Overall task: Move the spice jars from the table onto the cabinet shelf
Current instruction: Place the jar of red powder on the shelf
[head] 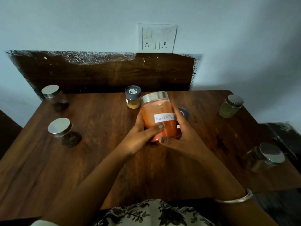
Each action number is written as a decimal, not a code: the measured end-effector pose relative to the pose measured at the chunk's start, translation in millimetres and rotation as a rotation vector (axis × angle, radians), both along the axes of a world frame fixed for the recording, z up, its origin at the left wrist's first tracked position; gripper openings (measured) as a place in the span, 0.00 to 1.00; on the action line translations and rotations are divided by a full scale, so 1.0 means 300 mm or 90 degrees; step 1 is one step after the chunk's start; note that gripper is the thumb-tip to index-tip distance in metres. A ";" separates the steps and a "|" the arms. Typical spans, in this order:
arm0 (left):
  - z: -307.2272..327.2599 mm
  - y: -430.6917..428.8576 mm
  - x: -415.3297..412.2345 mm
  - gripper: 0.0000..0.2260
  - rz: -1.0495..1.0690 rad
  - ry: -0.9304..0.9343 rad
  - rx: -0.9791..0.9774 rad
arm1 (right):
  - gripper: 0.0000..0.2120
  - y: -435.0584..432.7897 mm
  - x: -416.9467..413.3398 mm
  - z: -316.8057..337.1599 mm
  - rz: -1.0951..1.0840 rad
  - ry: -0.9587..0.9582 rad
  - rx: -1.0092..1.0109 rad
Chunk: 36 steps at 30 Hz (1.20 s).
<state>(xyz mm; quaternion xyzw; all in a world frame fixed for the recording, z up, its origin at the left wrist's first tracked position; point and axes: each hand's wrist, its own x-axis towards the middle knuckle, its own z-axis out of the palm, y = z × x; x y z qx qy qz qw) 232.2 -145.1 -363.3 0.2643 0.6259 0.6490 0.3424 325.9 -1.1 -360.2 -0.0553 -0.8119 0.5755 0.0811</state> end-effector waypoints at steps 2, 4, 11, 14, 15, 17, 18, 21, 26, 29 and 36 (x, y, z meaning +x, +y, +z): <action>0.006 -0.009 -0.009 0.38 0.014 -0.008 0.011 | 0.44 0.032 -0.002 0.020 0.029 -0.004 -0.030; 0.014 -0.019 -0.018 0.38 0.019 0.006 0.026 | 0.41 0.062 -0.011 0.034 0.060 -0.018 -0.070; 0.045 -0.062 -0.054 0.39 -0.041 0.119 0.013 | 0.40 0.073 -0.070 0.041 0.145 -0.030 -0.099; 0.070 -0.069 -0.065 0.49 -0.030 0.178 -0.024 | 0.37 0.061 -0.098 0.053 0.134 -0.002 -0.102; 0.074 -0.069 -0.072 0.51 -0.006 0.204 -0.033 | 0.37 0.057 -0.107 0.061 0.128 0.006 -0.095; 0.080 -0.072 -0.088 0.51 0.028 0.233 -0.028 | 0.38 0.055 -0.125 0.079 0.125 0.026 -0.089; 0.087 -0.076 -0.095 0.51 0.036 0.240 -0.024 | 0.40 0.055 -0.133 0.089 0.129 0.037 -0.088; 0.128 -0.086 -0.109 0.52 0.045 0.257 -0.016 | 0.42 0.055 -0.160 0.125 0.139 0.065 -0.064; 0.207 -0.094 -0.158 0.51 0.106 0.367 -0.055 | 0.45 0.053 -0.220 0.205 0.091 0.104 0.055; 0.274 -0.096 -0.209 0.49 0.165 0.450 -0.088 | 0.46 0.062 -0.275 0.276 0.064 0.124 0.121; 0.512 -0.067 -0.354 0.48 0.239 0.584 -0.124 | 0.45 0.074 -0.432 0.504 0.019 0.228 0.206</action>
